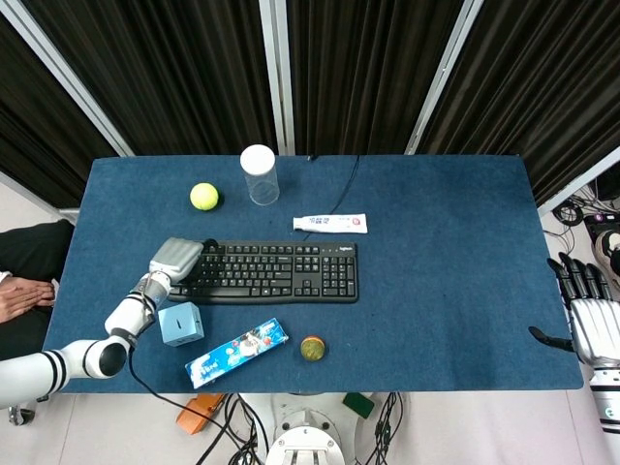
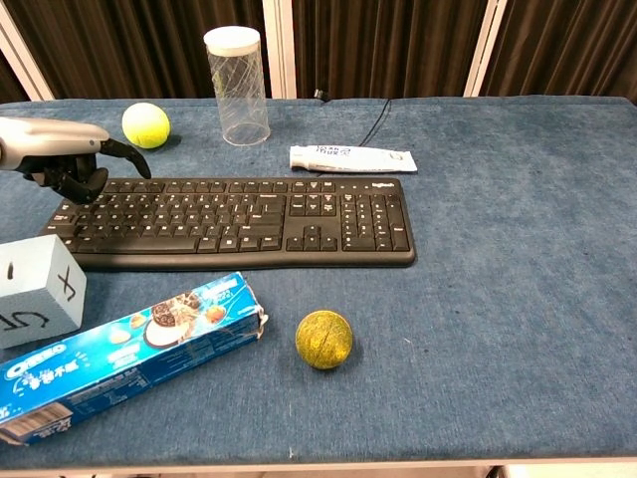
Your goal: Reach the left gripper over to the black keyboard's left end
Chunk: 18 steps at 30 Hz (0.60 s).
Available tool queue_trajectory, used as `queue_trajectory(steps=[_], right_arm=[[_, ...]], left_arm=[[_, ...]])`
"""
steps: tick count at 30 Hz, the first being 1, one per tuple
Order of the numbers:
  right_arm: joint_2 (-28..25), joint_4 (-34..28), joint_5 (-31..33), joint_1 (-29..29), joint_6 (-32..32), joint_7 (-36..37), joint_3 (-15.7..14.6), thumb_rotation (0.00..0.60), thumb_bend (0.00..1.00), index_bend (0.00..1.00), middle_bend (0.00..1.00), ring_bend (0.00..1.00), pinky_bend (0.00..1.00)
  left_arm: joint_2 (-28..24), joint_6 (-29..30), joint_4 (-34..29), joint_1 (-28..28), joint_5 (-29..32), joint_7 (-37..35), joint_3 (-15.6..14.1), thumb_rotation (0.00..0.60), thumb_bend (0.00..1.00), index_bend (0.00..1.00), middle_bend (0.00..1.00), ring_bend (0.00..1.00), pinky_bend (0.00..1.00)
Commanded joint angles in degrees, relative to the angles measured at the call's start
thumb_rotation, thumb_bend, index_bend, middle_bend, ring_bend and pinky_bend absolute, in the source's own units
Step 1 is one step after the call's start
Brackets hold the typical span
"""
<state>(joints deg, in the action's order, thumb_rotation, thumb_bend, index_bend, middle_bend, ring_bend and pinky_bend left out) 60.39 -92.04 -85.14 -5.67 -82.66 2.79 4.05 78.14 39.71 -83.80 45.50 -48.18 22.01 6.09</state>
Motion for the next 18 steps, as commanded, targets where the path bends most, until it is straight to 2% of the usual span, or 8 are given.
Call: queue_trajectory(steps=[1,18], right_arm=[[0.02,-0.03,0.03,0.0,0.03,-0.1,-0.01,0.6,0.14,0.0,0.0,0.0,0.0],[0.03,0.16,0.29,0.34,-0.22,0.06,-0.06,0.6,0.14,0.0,0.0,0.0,0.0]], left_arm=[[0.29,0.23,0.15,0.31,-0.28,-0.27,-0.22,0.6,0.83,0.2,0.96,0.96,0.9],[0.33,0.61,-0.22,2.99,3.88,1.68,-3.18,0.6,0.82,0.2,0.96,0.96,0.9]])
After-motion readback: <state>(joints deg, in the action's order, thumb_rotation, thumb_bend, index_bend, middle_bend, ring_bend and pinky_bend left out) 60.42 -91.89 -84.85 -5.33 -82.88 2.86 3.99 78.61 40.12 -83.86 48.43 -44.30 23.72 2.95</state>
